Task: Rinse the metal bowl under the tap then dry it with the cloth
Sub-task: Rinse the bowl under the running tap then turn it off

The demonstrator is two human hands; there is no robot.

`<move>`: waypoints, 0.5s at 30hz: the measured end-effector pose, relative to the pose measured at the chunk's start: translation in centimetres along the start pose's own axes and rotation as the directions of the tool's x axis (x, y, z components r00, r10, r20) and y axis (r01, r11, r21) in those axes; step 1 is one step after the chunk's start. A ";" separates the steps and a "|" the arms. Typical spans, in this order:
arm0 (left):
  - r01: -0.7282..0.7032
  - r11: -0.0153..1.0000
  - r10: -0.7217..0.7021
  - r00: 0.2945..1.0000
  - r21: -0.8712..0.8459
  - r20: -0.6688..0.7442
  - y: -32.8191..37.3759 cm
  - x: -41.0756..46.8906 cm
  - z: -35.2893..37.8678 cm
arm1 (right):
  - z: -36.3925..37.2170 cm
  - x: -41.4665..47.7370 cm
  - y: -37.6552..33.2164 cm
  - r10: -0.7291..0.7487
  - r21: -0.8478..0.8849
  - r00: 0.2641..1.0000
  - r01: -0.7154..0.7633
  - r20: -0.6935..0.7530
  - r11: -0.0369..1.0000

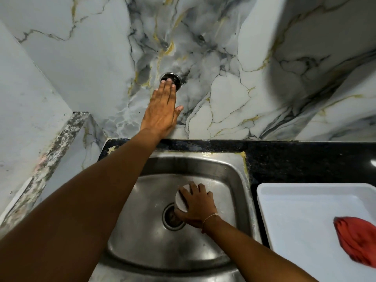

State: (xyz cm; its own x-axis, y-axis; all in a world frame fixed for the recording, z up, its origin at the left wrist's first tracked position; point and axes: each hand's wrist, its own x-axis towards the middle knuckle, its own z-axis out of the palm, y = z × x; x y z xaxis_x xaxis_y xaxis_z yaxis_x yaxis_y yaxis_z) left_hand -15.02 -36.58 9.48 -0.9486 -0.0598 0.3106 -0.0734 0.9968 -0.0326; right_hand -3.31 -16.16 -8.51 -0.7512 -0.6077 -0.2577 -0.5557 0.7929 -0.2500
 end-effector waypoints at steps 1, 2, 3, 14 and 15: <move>-0.004 1.000 0.004 1.000 0.003 0.018 -0.1 -0.1 -0.2 | -0.5 -0.4 -0.2 0.055 0.133 0.998 -0.054 0.000 0.990; -0.011 1.000 0.011 1.000 0.006 0.021 -0.2 -0.3 -0.5 | -1.3 -0.9 -0.4 0.114 0.326 0.993 -0.114 0.019 0.939; -0.017 1.000 0.016 1.000 0.004 0.014 -0.1 -0.8 -0.8 | -2.5 -1.6 -0.8 0.174 0.573 0.983 -0.176 0.060 0.800; 0.466 0.427 -0.402 0.866 -0.775 0.299 9.5 -20.0 3.3 | -7.4 -13.3 1.5 0.382 0.744 0.881 0.055 0.277 -0.666; 0.493 0.367 -0.387 0.852 -0.789 0.353 10.8 -21.2 3.7 | -6.9 -13.8 1.6 0.407 0.747 0.870 0.071 0.278 -0.661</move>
State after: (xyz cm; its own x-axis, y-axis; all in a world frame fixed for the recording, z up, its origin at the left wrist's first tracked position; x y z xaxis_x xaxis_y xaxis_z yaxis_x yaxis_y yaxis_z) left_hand 3.14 -24.79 -0.97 -0.8885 -0.4552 -0.0582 -0.2521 0.3784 0.8906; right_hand 3.71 -6.22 1.12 -0.7810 -0.2185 -0.5850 0.5803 -0.6000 -0.5507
